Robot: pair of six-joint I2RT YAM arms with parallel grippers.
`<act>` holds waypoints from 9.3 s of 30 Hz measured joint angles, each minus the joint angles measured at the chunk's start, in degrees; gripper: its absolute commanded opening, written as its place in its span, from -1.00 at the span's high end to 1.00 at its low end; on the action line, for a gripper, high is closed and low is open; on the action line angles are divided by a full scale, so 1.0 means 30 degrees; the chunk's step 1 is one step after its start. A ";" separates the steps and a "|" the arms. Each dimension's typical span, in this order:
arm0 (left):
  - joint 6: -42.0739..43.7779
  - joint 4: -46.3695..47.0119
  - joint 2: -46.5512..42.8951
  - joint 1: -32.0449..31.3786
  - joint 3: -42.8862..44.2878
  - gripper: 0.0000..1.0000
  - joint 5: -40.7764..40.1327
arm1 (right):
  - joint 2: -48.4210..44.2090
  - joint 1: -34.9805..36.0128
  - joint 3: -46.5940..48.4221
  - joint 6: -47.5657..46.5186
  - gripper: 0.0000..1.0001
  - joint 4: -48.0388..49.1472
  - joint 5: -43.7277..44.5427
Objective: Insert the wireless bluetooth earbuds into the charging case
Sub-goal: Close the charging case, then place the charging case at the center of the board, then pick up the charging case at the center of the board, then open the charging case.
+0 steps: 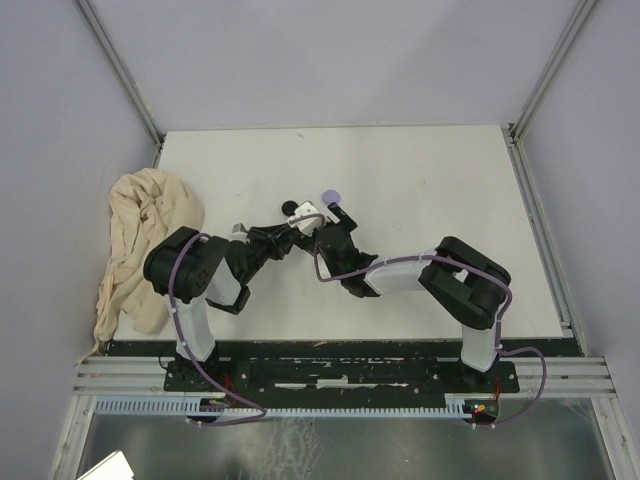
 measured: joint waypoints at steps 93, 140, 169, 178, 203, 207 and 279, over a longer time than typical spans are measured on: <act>1.8768 -2.3095 -0.5850 0.0357 0.9340 -0.18 -0.0335 | -0.0401 -0.1399 0.4473 0.8837 -0.89 -1.9679 -0.6404; 1.8739 -2.2170 -1.1329 0.3657 0.4648 -0.20 0.2433 | 0.1304 -0.1705 0.6054 0.6892 -0.25 -1.8134 -0.9974; 1.5220 -1.3879 -0.8269 0.3672 0.1530 -0.19 0.8189 | -0.2936 -0.3395 -0.0299 0.6710 0.29 -1.0295 -1.1591; 1.5227 -1.2604 -0.7002 0.3140 0.1530 -0.19 0.9537 | -0.3650 -0.3417 -0.0692 0.6717 0.30 -0.9012 -1.2888; 1.5278 -1.1635 -0.4379 0.1348 0.2412 -0.16 0.9493 | -0.3934 -0.3417 -0.0670 0.6943 0.34 -0.9012 -1.4812; 1.5278 -1.1256 -0.4058 0.1246 0.2470 -0.12 0.9471 | -0.3993 -0.3417 -0.0663 0.7002 0.34 -0.9012 -1.5081; 1.2998 -0.6674 -0.4058 0.0743 0.2528 0.94 0.9930 | -0.4605 -0.4197 0.0153 0.8189 -0.99 -1.1584 -1.0287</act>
